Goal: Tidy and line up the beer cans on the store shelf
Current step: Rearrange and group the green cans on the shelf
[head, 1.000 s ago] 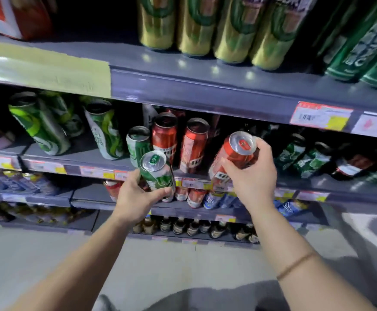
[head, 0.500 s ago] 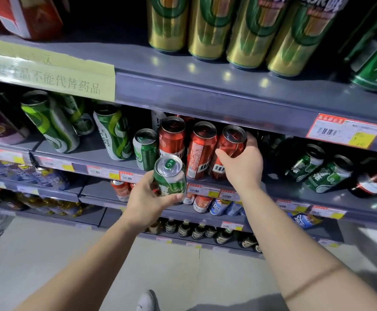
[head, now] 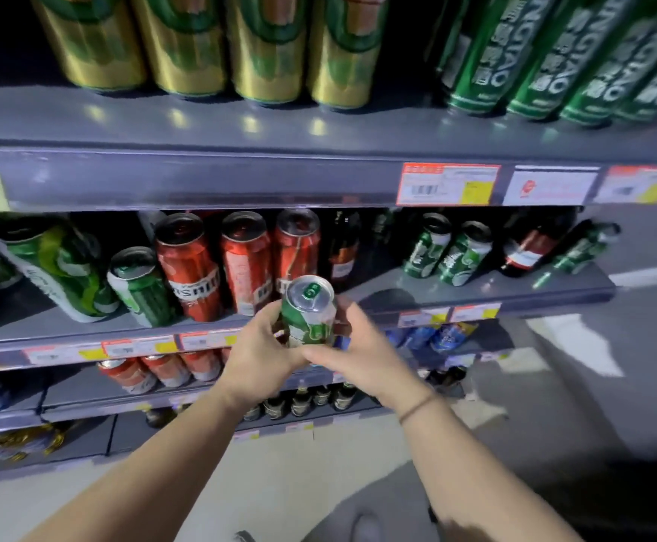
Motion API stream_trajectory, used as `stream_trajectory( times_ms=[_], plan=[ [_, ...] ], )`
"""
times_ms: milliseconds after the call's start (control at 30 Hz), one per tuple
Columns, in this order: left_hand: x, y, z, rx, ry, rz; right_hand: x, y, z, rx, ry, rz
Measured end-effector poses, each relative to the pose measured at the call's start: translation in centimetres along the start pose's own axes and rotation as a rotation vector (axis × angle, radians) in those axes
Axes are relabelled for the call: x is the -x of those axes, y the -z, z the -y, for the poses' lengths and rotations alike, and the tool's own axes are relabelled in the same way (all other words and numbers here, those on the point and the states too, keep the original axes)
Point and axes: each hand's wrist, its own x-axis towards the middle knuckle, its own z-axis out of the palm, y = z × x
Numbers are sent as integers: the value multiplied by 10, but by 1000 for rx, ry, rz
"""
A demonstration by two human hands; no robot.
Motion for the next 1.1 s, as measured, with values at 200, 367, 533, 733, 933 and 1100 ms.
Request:
stream_trajectory(
  times_ms=[200,367,533,733,933,1100],
  plan=[
    [-11,-47,-15,120,-27,76,5,38,-18,4,52,-243],
    [1,-15,-4,113,109,-81,-7,32,-16,-5,98,-188],
    [16,58,11,26,167,-426,-14,-16,0,-11,107,-85],
    [8,117,18,-128,195,-692,-26,-65,27,-18,159,-60],
    [-6,133,33,-509,297,-616,-35,-83,32,12,148,-80],
    [-4,122,43,-432,181,-839,-38,-86,29,50,141,-93]
  ],
)
